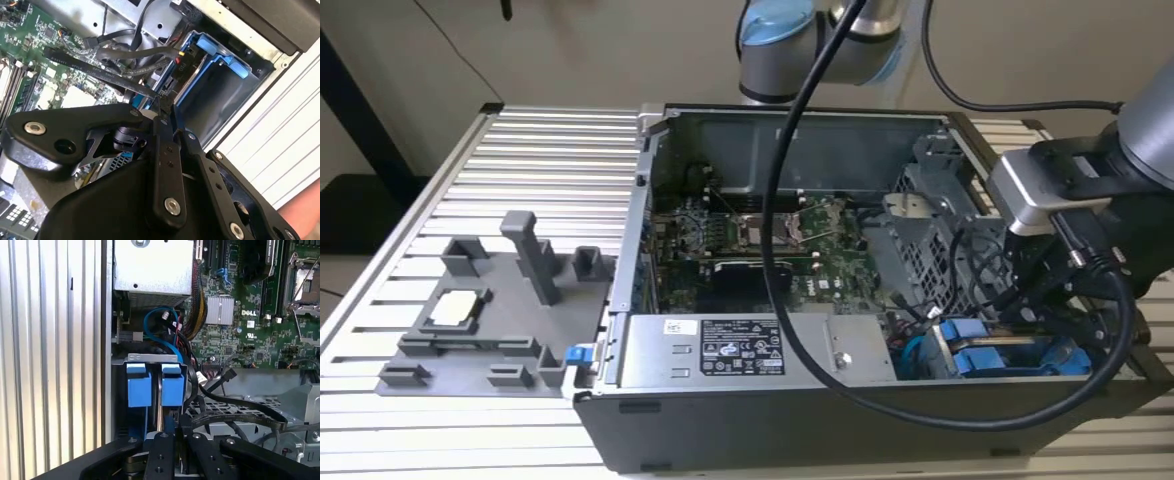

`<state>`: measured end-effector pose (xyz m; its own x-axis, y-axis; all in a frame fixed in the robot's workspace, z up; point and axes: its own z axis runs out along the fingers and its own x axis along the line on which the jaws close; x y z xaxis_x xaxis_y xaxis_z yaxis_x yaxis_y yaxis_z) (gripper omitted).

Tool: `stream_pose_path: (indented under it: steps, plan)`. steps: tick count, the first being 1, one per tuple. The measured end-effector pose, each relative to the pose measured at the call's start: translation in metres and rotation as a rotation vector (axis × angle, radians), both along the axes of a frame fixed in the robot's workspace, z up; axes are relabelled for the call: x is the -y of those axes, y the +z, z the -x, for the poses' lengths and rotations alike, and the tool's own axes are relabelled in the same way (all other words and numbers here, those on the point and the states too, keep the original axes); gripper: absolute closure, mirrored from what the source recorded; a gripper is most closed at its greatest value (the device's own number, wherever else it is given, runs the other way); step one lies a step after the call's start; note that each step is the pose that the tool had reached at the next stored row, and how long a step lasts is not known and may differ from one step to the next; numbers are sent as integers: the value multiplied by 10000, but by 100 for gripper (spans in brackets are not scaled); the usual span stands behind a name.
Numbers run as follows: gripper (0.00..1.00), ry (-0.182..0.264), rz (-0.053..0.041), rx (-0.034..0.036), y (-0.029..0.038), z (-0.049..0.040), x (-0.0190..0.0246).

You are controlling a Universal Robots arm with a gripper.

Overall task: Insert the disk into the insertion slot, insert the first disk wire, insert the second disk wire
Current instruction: 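Insert the second disk wire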

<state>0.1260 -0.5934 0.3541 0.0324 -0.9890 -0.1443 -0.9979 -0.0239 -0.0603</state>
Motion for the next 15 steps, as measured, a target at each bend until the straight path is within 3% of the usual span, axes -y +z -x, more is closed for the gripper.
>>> stream_pose_path:
  steps: [9,15]
  plan:
    - [84,-1,-1,0,-44,-35,-4]
    - [84,-4,-2,0,-87,-62,-35]
